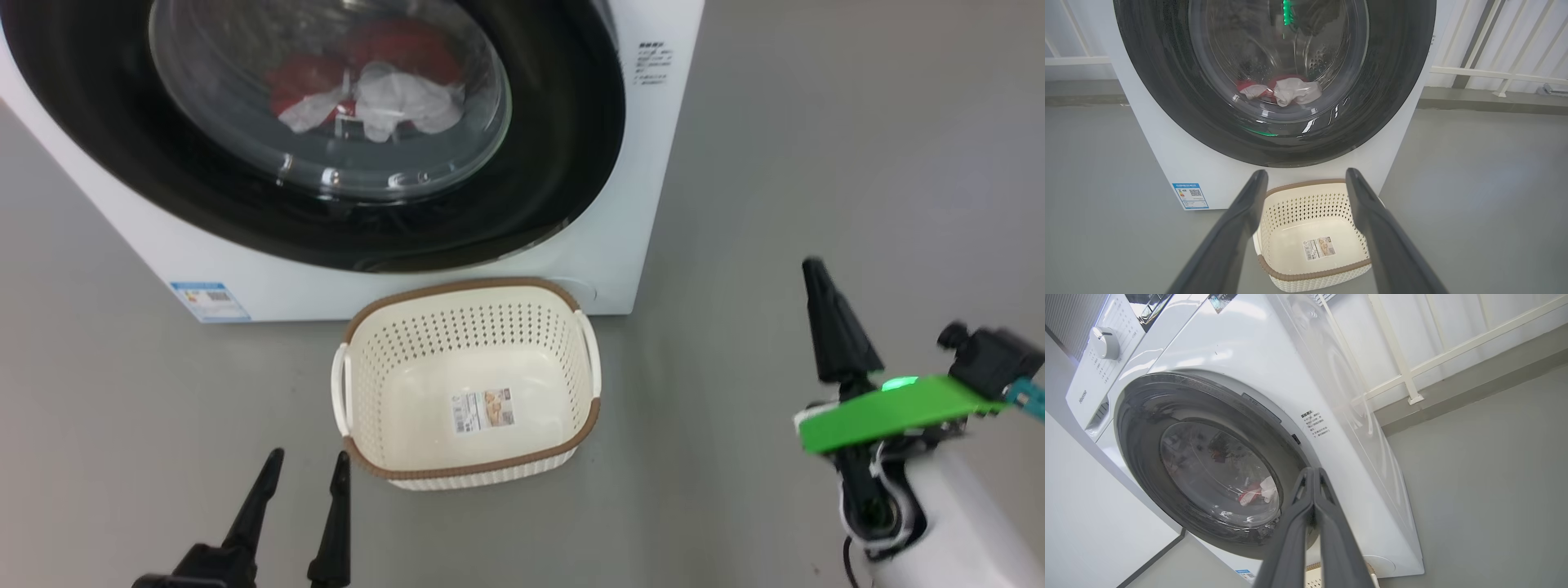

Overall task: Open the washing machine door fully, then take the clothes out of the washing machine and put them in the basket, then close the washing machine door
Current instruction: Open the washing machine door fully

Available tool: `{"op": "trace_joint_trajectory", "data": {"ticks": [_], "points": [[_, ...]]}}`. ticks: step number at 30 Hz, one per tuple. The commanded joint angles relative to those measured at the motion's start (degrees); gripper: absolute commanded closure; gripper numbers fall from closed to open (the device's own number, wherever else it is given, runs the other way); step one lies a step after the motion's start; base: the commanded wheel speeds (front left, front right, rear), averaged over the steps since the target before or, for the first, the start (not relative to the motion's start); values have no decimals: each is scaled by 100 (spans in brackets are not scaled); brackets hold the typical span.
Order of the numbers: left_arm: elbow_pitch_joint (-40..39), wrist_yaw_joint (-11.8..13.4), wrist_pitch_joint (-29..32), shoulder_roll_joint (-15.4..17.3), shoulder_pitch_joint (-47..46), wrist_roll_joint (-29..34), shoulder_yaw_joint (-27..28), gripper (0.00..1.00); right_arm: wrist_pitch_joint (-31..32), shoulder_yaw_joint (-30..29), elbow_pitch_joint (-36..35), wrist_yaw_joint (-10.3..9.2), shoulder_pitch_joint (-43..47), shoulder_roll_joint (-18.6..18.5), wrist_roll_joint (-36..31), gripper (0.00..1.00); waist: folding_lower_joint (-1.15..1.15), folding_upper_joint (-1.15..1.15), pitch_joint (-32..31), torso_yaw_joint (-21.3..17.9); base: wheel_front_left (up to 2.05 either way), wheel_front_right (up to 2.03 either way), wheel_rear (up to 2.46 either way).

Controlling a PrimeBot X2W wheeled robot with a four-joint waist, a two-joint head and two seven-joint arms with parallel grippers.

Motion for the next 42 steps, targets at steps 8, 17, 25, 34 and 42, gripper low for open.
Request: {"op": "trace_joint_trajectory", "data": {"ticks": [8,17,25,34,42], "points": [[-190,107,-71,59,-602,-266,-182,0,-12,423,-312,2,-1123,-473,1916,100,0,0,772,474,0,0,0],[-217,186,-71,59,-1012,-419,-462,0,444,590,-663,2,-2017,-1064,3692,100,0,0,1279,701,0,0,0],[-222,248,-71,59,-1293,-572,-704,0,1735,129,-407,2,-2752,-1183,5161,100,0,0,1623,926,0,0,0],[-252,336,-71,59,-1435,-704,-909,0,3154,-194,184,2,-3483,-1207,5683,100,0,0,1893,1099,0,0,0],[-277,365,-71,59,-1565,-781,-1049,0,3888,-326,702,2,-4087,-1283,5703,100,0,0,2088,1224,0,0,0]]}}
